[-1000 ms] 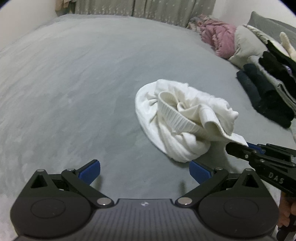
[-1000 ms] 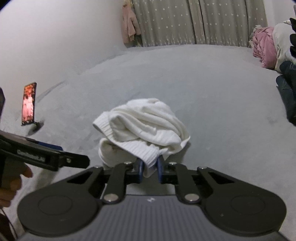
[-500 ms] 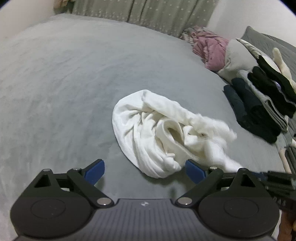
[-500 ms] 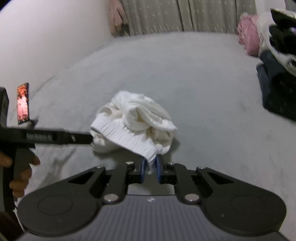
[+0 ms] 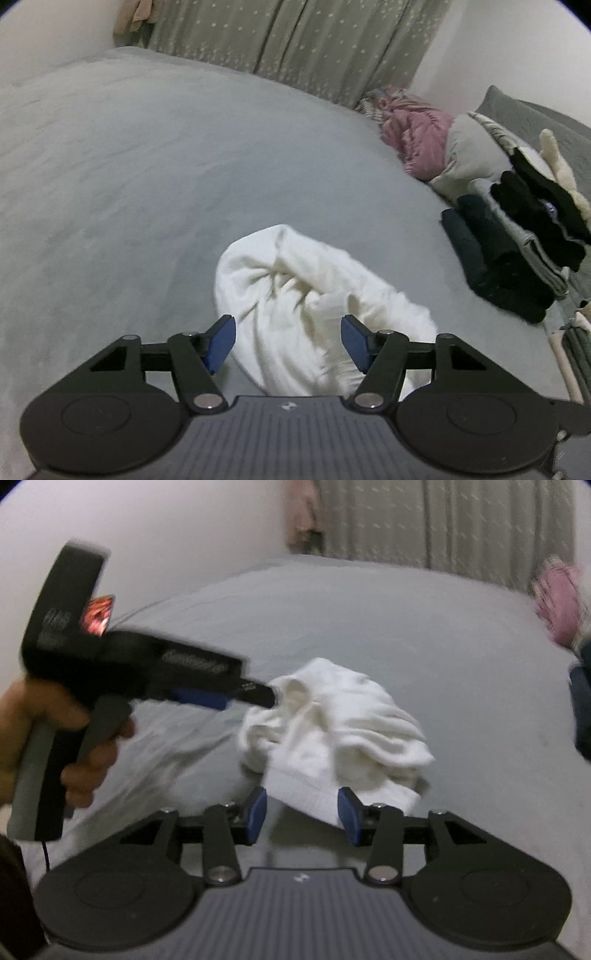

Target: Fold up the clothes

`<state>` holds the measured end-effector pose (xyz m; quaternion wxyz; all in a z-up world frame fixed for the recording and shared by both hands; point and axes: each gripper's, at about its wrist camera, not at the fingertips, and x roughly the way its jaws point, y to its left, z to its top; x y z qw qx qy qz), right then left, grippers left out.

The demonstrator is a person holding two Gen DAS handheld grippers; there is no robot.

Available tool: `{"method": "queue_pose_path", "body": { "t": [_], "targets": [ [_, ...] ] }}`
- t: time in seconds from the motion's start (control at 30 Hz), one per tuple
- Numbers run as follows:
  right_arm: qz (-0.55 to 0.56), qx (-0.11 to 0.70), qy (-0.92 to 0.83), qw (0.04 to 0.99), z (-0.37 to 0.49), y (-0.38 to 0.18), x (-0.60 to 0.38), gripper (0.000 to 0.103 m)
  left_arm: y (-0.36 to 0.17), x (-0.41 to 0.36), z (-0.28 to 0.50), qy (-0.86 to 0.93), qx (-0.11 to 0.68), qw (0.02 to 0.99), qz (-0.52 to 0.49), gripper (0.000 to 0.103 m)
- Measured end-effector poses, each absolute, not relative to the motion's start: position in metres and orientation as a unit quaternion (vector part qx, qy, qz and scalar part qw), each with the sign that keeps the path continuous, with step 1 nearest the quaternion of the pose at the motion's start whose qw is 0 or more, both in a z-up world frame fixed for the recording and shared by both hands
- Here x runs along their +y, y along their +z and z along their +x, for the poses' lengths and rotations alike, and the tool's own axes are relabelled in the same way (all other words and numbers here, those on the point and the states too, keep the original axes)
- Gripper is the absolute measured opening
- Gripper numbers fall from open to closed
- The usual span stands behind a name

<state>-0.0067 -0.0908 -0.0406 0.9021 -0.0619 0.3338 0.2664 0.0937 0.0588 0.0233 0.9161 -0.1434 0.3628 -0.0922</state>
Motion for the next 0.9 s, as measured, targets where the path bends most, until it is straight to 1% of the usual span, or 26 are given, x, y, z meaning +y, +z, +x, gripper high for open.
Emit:
{"method": "queue_pose_path", "body": {
  "t": [0.13,0.23,0.27,0.3,0.33,0.37,0.4,0.43,0.47,0.5,0.6,0.77,0.9],
  "targets": [
    [-0.102,0.303,0.273,0.907,-0.011,-0.053,-0.072,0.049,0.02,0.046,0.098,-0.1,0.363,0.918,-0.127,0.063],
    [-0.117,0.288,0.268,0.912,-0.01,-0.059,-0.068,0.043,0.015,0.043,0.102,-0.1,0.371,0.915,-0.126,0.057],
    [-0.112,0.288,0.263,0.914,-0.008,-0.061,-0.07,0.036,0.013,0.043,0.104,-0.101,0.373,0.913,-0.129,0.052],
    [-0.108,0.287,0.259,0.916,-0.005,-0.063,-0.072,0.024,0.012,0.043,0.105,-0.103,0.375,0.912,-0.133,0.045],
    [-0.101,0.288,0.254,0.918,-0.003,-0.063,-0.074,0.021,0.01,0.044,0.106,-0.104,0.376,0.911,-0.137,0.041],
    [-0.09,0.29,0.252,0.919,-0.001,-0.062,-0.078,0.014,0.009,0.044,0.106,-0.105,0.377,0.91,-0.14,0.036],
    [-0.077,0.293,0.25,0.92,0.001,-0.06,-0.083,0.01,0.009,0.045,0.107,-0.106,0.377,0.909,-0.145,0.027],
    [-0.058,0.298,0.246,0.92,0.003,-0.057,-0.09,0.009,0.008,0.045,0.106,-0.107,0.376,0.908,-0.149,0.022],
    [-0.042,0.3,0.243,0.922,0.005,-0.054,-0.096,0.007,0.008,0.046,0.106,-0.104,0.375,0.909,-0.148,0.011],
    [-0.033,0.301,0.239,0.923,0.005,-0.052,-0.1,0.006,0.008,0.046,0.105,-0.098,0.374,0.911,-0.146,0.006],
    [0.004,0.301,0.221,0.928,0.008,-0.043,-0.116,0.005,0.011,0.05,0.101,-0.085,0.371,0.913,-0.147,0.002],
    [0.069,0.307,0.185,0.931,0.018,-0.029,-0.139,0.004,0.016,0.062,0.084,-0.072,0.366,0.915,-0.156,0.002],
    [0.099,0.316,0.153,0.931,0.014,-0.022,-0.154,0.004,0.017,0.071,0.066,-0.058,0.366,0.913,-0.17,0.002]
  ]
}}
